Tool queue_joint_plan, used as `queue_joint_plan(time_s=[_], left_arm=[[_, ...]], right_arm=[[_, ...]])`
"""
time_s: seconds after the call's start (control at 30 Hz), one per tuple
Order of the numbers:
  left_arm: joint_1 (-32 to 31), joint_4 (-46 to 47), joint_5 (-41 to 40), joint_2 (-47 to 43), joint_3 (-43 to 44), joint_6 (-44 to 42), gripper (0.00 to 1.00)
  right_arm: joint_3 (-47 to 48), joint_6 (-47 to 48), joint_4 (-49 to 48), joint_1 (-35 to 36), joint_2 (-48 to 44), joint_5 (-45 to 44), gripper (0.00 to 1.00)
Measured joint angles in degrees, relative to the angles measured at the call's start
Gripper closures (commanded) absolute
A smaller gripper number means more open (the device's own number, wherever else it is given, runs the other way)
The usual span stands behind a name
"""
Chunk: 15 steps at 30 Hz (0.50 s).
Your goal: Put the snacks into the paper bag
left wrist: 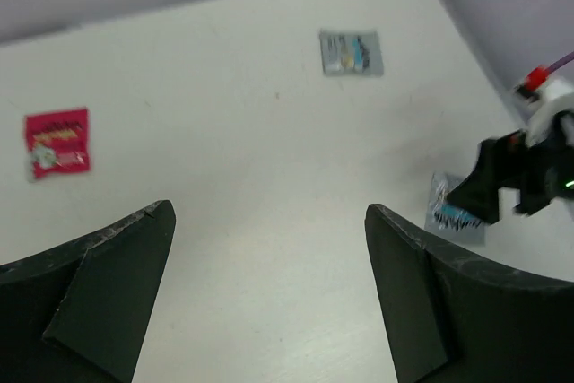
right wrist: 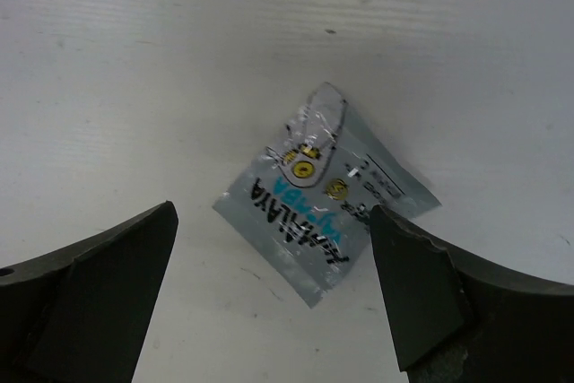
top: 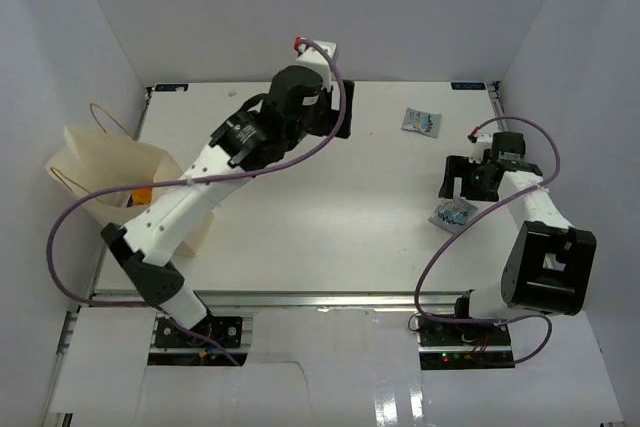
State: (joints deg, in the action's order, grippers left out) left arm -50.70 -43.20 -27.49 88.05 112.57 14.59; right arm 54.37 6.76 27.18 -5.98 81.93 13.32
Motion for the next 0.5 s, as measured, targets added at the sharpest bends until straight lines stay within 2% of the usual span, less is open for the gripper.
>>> queue_joint_plan(time_s=[0.13,0.27,0.37,0.5], left_arm=[[7.04,0.66,14.64,5.35,-10.91,4.87,0.02],[12.31,3.63,26.95,4.02,-21.51,11.17,0.02],[14.05,6.49,32.35,1.11,-26.43,14.84,0.02],[14.16,9.9,35.71,-4.48,-30.12,17.88,0.02]], right_arm=[[-1.62,-1.46,1.92,-6.6,0.04,-0.52,0.08],[-4.24,-5.42,3.13,-7.93,0.09,-2.67,0.08],[-4.7,-8.5,2.91,-7.91,1.81,-3.17,0.08],[-4.68,-11.72,2.14,-7.89,5.97,-3.89,0.1]])
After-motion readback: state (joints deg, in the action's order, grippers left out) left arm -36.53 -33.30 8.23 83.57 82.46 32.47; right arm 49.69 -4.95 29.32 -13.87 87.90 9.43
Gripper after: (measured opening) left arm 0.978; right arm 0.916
